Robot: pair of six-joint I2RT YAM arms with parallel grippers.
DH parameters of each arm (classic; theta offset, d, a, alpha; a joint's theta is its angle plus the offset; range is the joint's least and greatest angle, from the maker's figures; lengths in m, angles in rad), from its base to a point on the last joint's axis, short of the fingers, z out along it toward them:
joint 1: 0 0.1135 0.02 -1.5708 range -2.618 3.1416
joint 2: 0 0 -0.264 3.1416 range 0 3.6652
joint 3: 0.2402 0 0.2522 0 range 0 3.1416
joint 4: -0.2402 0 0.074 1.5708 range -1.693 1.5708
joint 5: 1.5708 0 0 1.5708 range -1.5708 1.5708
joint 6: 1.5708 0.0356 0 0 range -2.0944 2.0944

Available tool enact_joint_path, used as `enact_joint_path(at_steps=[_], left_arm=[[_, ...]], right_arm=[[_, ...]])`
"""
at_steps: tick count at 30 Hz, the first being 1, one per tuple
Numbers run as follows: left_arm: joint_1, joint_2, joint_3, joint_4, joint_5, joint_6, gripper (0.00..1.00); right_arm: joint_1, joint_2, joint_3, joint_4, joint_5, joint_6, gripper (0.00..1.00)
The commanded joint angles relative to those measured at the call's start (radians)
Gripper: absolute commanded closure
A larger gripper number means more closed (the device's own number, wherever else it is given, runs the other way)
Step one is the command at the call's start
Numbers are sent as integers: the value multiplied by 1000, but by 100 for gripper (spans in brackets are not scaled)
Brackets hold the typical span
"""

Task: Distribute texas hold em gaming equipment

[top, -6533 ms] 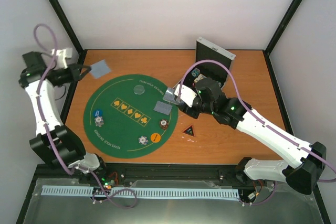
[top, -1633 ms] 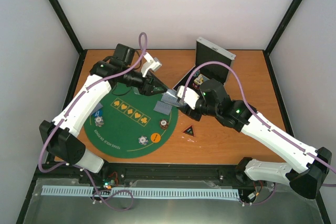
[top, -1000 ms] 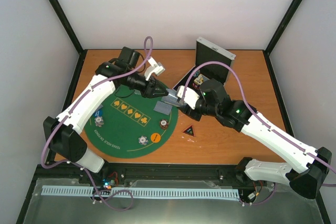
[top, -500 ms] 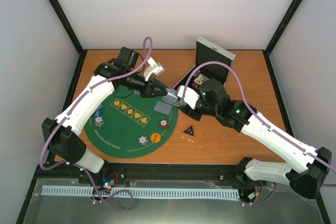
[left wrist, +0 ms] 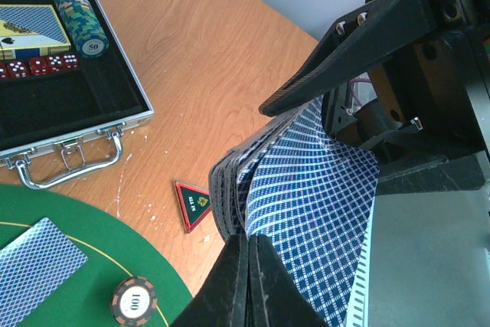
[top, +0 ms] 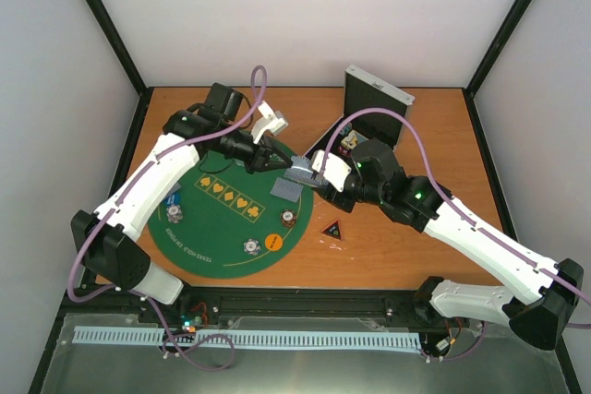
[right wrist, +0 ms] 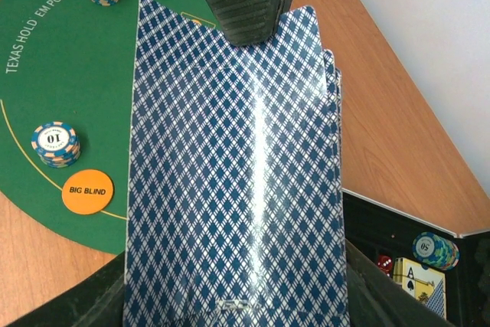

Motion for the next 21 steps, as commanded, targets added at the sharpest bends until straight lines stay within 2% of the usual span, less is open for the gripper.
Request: enact_joint_path(at_steps=[1,12,21], left_arm=[[-1,-40,29,-23,-19,26,100],[18,-56,38,-31,-2,37,99],[33,-63,90,-64,79,63,99]], right_arm=[[-5,-5,11,27,19,-6,49],[-5,-11,-5,30,37,-10,48],[-6,-8,-21,48,46,-19,48]])
